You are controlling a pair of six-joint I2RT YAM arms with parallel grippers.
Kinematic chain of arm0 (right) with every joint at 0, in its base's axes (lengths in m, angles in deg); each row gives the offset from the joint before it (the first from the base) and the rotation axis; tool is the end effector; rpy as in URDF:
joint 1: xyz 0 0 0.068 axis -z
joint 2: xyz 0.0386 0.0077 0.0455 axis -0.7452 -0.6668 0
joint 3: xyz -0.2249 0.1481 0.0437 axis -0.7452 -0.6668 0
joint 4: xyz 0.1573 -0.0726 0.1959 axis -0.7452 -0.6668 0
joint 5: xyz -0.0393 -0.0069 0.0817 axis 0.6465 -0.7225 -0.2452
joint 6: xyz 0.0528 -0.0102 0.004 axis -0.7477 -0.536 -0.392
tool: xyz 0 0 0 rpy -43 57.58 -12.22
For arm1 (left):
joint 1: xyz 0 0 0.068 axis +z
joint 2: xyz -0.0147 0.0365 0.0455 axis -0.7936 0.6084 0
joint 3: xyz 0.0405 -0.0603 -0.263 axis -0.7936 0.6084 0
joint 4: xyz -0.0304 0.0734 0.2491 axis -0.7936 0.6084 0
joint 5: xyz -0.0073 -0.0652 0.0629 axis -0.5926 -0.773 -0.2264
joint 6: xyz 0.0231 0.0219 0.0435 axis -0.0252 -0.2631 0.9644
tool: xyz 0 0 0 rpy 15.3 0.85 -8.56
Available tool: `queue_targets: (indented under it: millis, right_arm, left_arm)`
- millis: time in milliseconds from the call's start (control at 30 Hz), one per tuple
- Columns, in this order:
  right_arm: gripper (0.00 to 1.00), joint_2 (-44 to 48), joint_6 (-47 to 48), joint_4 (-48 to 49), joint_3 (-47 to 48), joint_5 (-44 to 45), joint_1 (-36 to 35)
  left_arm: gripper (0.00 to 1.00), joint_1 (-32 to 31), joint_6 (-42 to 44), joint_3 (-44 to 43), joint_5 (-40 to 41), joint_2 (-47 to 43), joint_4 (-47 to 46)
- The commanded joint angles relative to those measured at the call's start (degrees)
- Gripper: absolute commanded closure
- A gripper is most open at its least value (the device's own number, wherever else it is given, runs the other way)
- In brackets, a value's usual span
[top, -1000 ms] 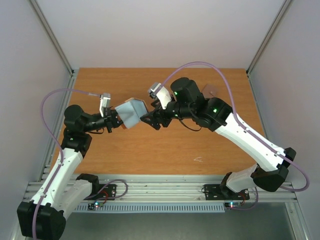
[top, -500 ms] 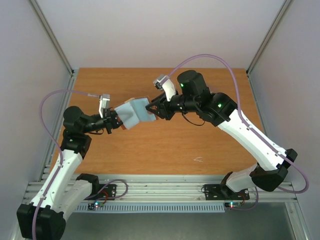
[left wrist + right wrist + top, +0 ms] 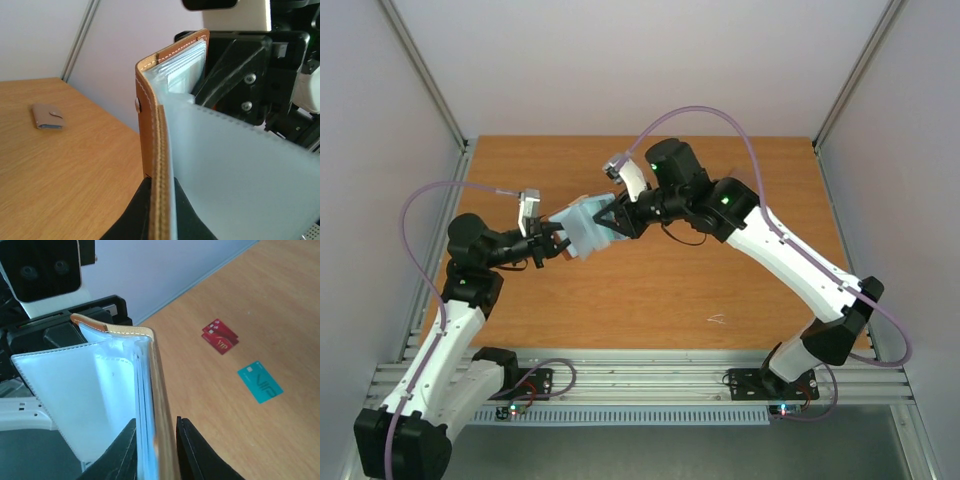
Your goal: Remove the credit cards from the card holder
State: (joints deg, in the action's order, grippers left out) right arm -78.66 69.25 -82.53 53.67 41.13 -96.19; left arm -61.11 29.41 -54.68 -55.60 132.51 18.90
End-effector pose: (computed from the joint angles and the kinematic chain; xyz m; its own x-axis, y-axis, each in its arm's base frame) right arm 0.2088 0.2545 0.4318 -0.0497 -0.4767 -0.8777 -0.9782 0.2005 -0.0535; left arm 0.1761 -0.0589 0.3319 -0.4197 -0.1791 -0.8898 0.8558 0.2485 -0.4537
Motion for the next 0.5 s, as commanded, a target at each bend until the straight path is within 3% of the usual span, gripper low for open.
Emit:
queue_targets:
  millis: [0,133,200,300,467]
  right_arm:
    - [0.8,-1.55,-0.25,2.29,1.13,-2.04,-1.03]
    - [0.97,-1.44,0.06,1.63,0.82,-1.72,-1.03]
    - [0.99,-0.79,-0.25,2.11,0.07,-1.16,-1.03]
    - [0.99,-0.02,-0.91,2.39,-0.87,0.43,-1.03]
    - [0.99,0.21,-1.96,0.94,-0.86,3.43,-1.03]
  left_arm:
    - [1.0,-0.56,0.37,-0.08,-1.96,-1.08,-4.57]
    - [1.0,-0.56,0.2,0.12,-1.32,-1.08,-4.57]
    - [0.97,-0.56,0.26,0.29,-0.01,-0.98,-3.95]
    - [0.58,-0.56,0.34,0.58,1.58,-0.97,-3.51]
    - [0.26,-0.56,0.32,0.9,3.43,-0.97,-3.08]
